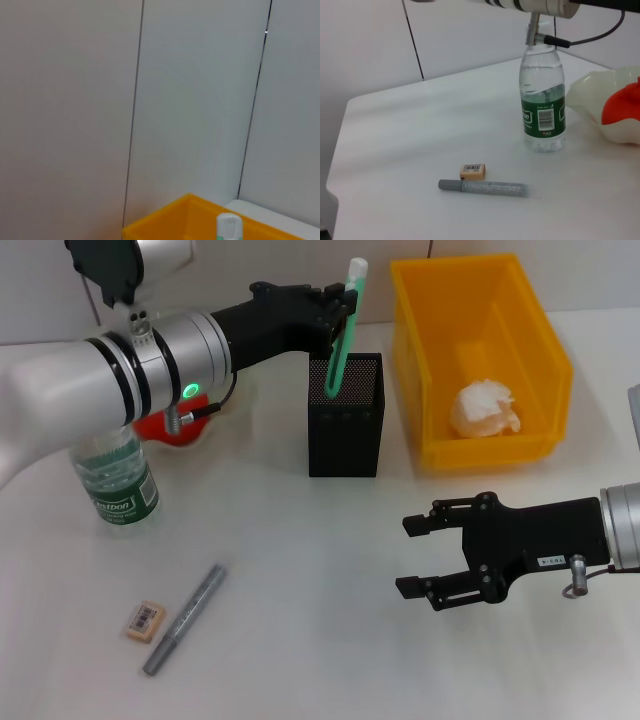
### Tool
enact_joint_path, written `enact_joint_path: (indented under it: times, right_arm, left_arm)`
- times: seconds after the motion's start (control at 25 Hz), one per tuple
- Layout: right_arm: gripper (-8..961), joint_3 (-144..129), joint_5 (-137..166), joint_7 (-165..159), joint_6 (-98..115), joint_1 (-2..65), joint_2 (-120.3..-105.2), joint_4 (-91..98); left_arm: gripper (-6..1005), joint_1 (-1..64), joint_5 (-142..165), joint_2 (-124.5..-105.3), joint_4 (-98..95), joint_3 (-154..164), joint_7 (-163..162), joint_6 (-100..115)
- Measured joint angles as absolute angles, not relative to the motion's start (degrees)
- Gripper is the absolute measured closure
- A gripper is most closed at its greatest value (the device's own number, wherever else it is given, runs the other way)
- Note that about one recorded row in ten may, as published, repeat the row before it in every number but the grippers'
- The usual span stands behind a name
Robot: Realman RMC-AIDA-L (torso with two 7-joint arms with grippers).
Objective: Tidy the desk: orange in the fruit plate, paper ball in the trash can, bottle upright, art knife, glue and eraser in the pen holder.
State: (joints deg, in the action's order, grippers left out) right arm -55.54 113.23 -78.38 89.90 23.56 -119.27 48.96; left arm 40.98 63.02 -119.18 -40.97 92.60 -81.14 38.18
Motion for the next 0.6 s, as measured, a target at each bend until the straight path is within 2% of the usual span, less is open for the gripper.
enact_joint_path:
  times: [0.6]
  right_arm:
    - [187, -55.4, 113.2, -78.5, 90.4, 23.5, -119.27, 49.0]
  left_arm:
    - [884, 40.7, 57.1, -119.17, -38.0, 95.5, -75.8, 37.9]
